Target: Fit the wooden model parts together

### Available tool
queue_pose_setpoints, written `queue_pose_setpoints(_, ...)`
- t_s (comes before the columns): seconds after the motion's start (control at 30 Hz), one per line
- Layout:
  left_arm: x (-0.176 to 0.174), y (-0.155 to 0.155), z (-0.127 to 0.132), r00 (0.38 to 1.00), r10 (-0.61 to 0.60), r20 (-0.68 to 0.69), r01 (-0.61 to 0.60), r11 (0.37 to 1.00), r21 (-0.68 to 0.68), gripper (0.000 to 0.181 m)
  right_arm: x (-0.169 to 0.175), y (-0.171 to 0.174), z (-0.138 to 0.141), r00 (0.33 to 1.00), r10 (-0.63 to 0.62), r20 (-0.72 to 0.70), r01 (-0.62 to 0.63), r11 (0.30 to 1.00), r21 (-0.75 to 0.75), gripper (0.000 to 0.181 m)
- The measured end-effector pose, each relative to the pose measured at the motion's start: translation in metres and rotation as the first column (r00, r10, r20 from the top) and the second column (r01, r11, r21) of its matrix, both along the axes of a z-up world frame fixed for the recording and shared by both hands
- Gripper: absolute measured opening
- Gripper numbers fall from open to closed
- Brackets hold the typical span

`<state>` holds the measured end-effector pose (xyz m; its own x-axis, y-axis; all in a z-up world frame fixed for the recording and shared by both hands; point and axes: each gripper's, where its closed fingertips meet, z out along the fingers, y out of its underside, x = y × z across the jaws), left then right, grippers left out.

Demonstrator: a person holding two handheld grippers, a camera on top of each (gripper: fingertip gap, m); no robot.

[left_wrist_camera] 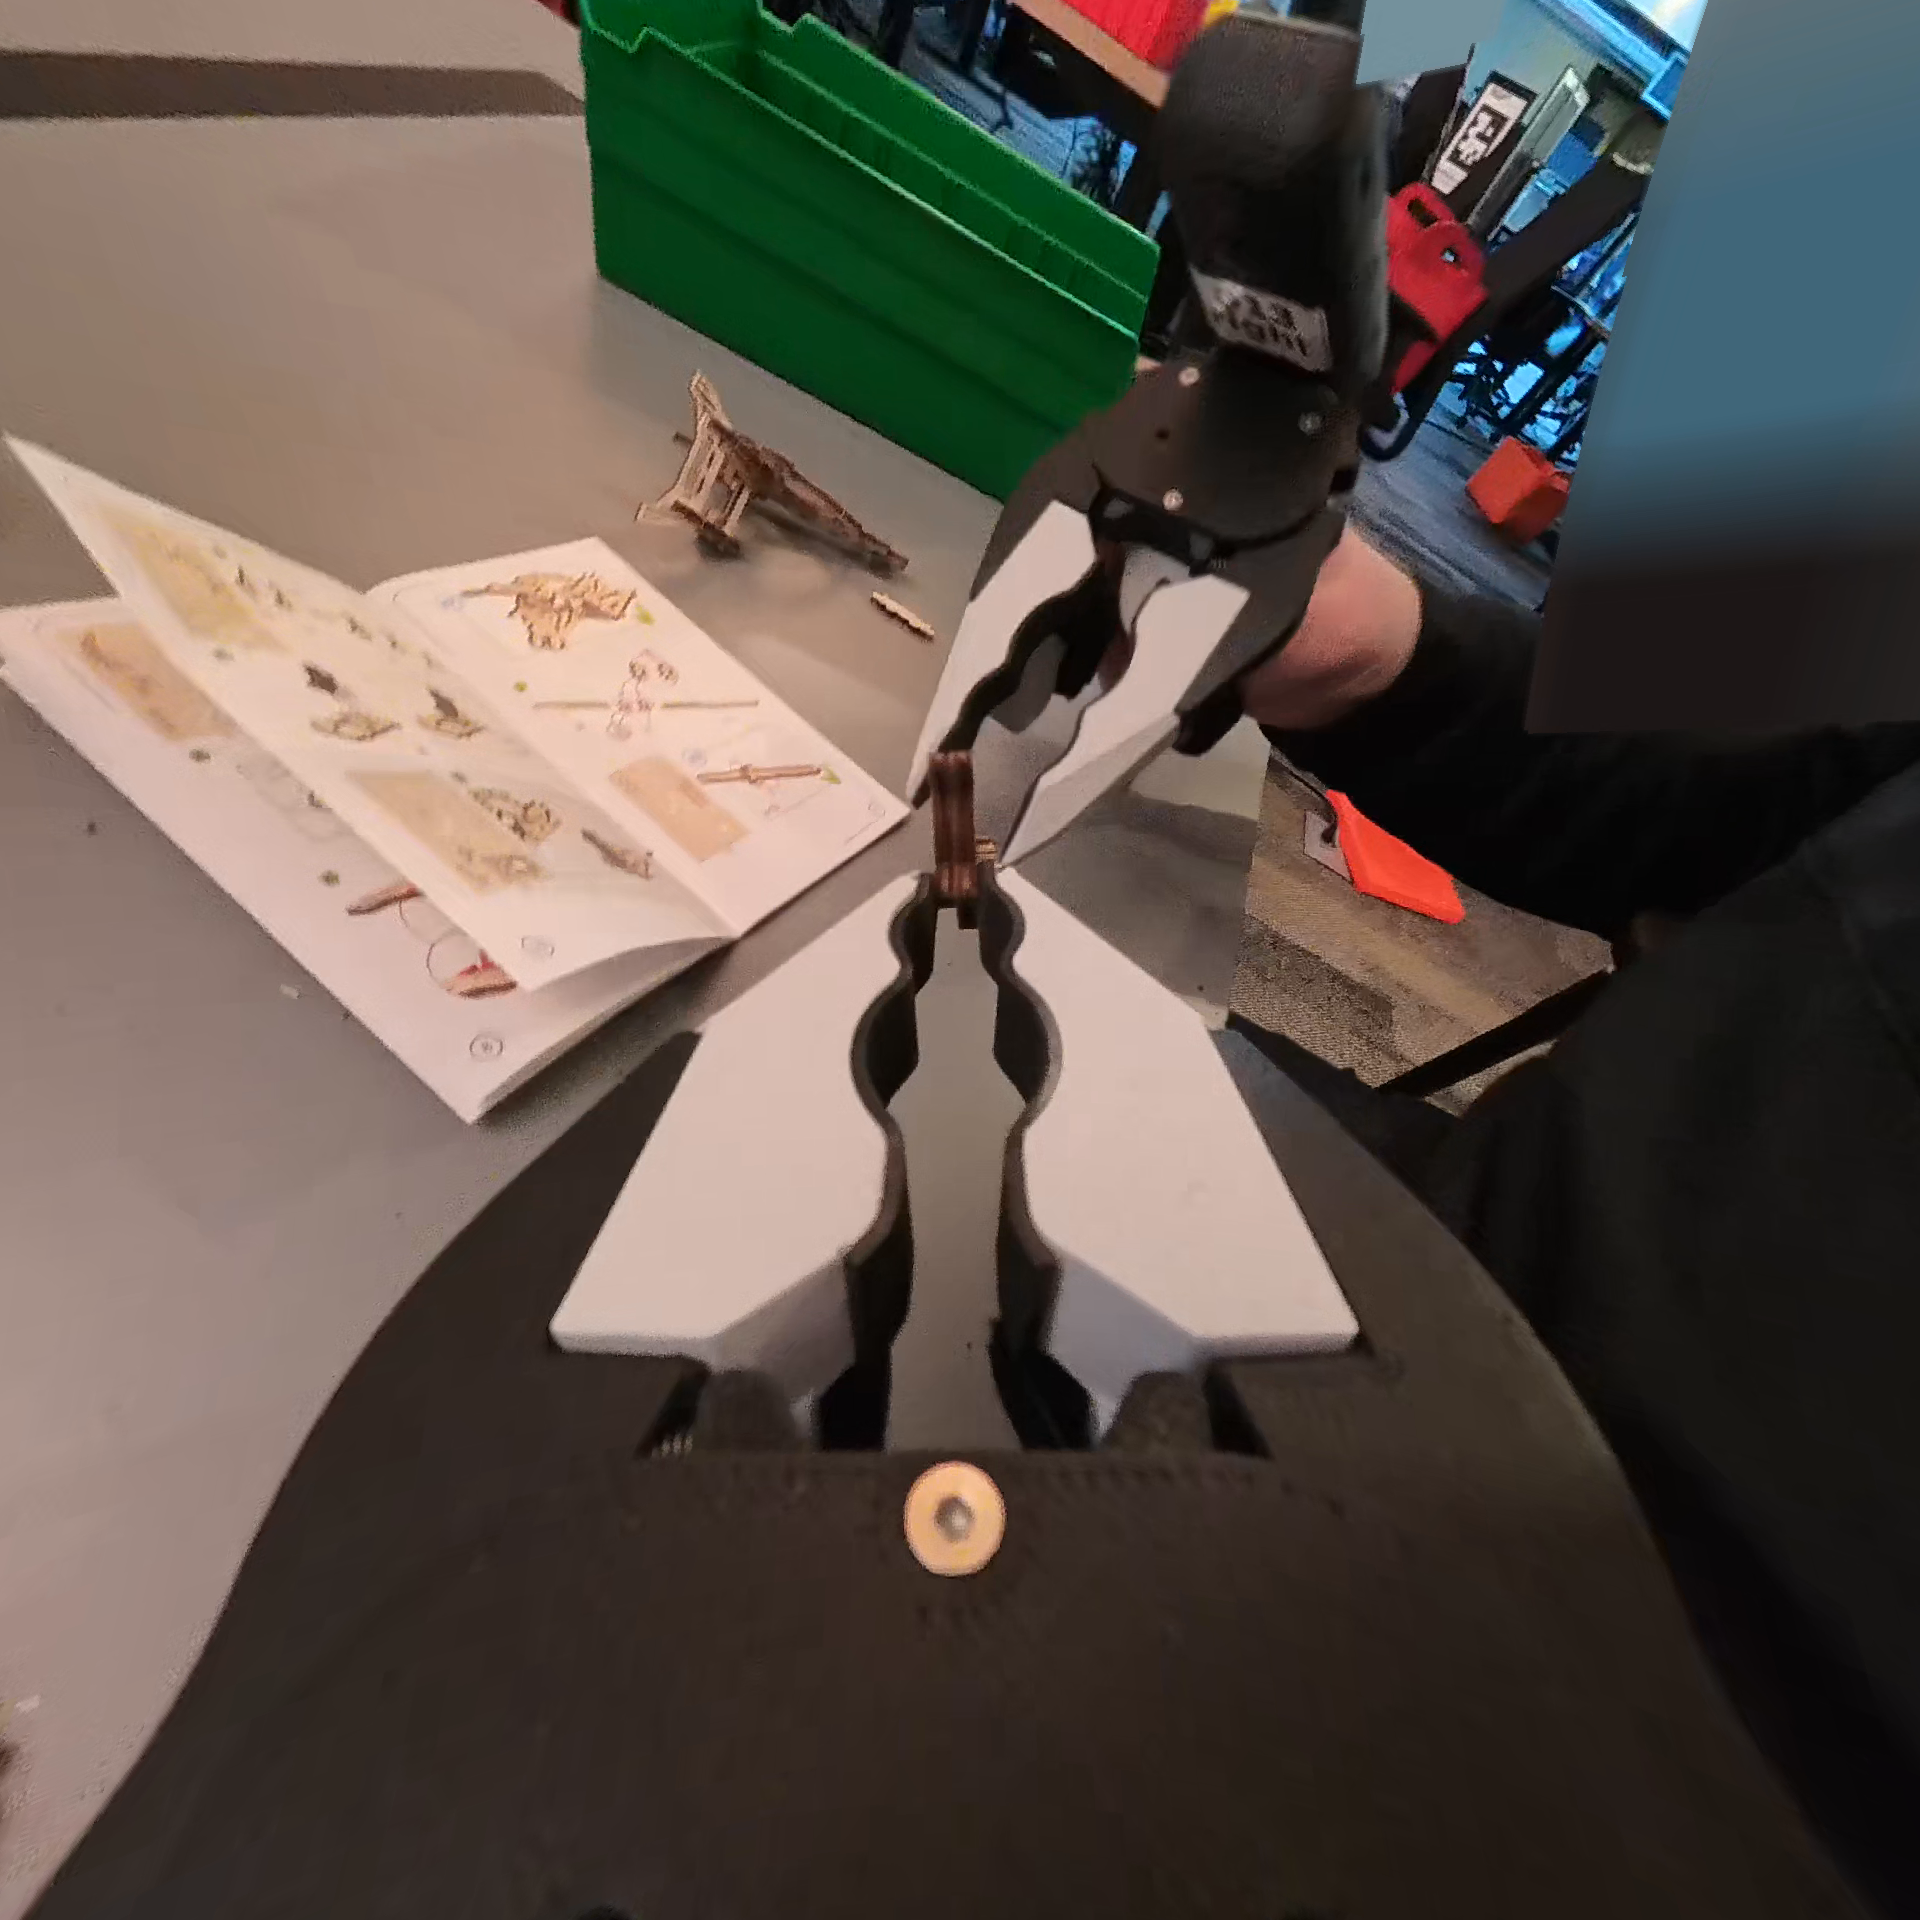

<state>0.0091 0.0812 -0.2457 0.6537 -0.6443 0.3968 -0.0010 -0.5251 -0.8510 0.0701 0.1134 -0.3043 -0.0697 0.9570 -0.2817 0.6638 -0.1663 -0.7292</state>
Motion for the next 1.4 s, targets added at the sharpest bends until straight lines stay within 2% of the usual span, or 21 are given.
queue_pose_setpoints(0.07,-0.003,-0.003,-0.007,1.000,0.015,-0.012,-0.015,1.000,-0.015,0.005,-0.005,-0.002,-0.014,0.999,0.008,0.039,-0.012,0.997,0.078,0.031)
queue_pose_setpoints(0.23,-0.003,-0.008,-0.015,1.000,0.020,-0.008,-0.021,0.999,-0.043,0.005,-0.022,-0.007,-0.032,0.996,0.024,0.088,-0.035,0.992,0.125,0.035)
queue_pose_setpoints(0.33,-0.006,-0.013,-0.017,0.999,0.026,-0.023,-0.027,0.998,-0.049,0.005,-0.021,-0.002,-0.022,0.999,0.007,0.042,-0.012,0.992,0.124,0.027)
queue_pose_setpoints(0.43,-0.012,-0.019,-0.019,0.999,0.037,-0.023,-0.038,0.998,-0.052,0.005,0.003,0.019,0.005,0.995,-0.081,-0.052,0.085,0.993,0.082,0.021)
queue_pose_setpoints(0.53,-0.016,-0.022,-0.023,0.999,0.048,-0.014,-0.049,0.997,-0.067,0.005,0.038,0.033,0.020,0.983,-0.158,-0.096,0.161,0.986,0.029,0.000)
queue_pose_setpoints(0.7,-0.013,-0.028,-0.025,0.999,0.025,-0.027,-0.026,0.998,-0.063,0.005,0.098,0.044,0.009,0.959,-0.284,-0.021,0.284,0.958,0.043,0.000)
queue_pose_setpoints(0.83,-0.020,-0.034,-0.026,0.996,0.038,-0.081,-0.043,0.997,-0.059,0.006,0.116,0.041,0.001,0.949,-0.315,-0.007,0.315,0.948,0.036,0.001)
queue_pose_setpoints(0.97,-0.042,-0.042,-0.019,0.988,0.099,-0.118,-0.104,0.994,-0.033,0.005,0.104,0.026,-0.009,0.969,-0.242,0.046,0.241,0.970,0.023,0.000)
queue_pose_setpoints(1.1,-0.082,-0.055,-0.010,0.960,0.209,-0.185,-0.212,0.977,0.000,0.006,0.070,0.012,-0.010,0.989,-0.137,0.059,0.123,0.973,0.197,0.000)
queue_pose_setpoints(1.17,-0.102,-0.064,-0.007,0.942,0.263,-0.210,-0.268,0.963,0.008,0.005,0.055,0.003,-0.019,0.990,-0.074,0.123,0.030,0.944,0.330,0.000)
queue_pose_setpoints(1.3,-0.137,-0.082,-0.010,0.904,0.355,-0.238,-0.364,0.931,0.007,0.006,0.034,-0.009,-0.043,0.965,0.001,0.263,-0.148,0.830,0.538,0.000)
queue_pose_setpoints(1.37,-0.146,-0.089,-0.013,0.897,0.378,-0.230,-0.388,0.922,0.002,0.005,0.026,-0.012,-0.043,0.966,-0.006,0.258,-0.155,0.784,0.601,0.000)
queue_pose_setpoints(1.4,-0.148,-0.091,-0.015,0.896,0.383,-0.227,-0.394,0.919,-0.003,0.005,0.026,-0.012,-0.043,0.963,-0.024,0.270,-0.149,0.786,0.600,0.000)
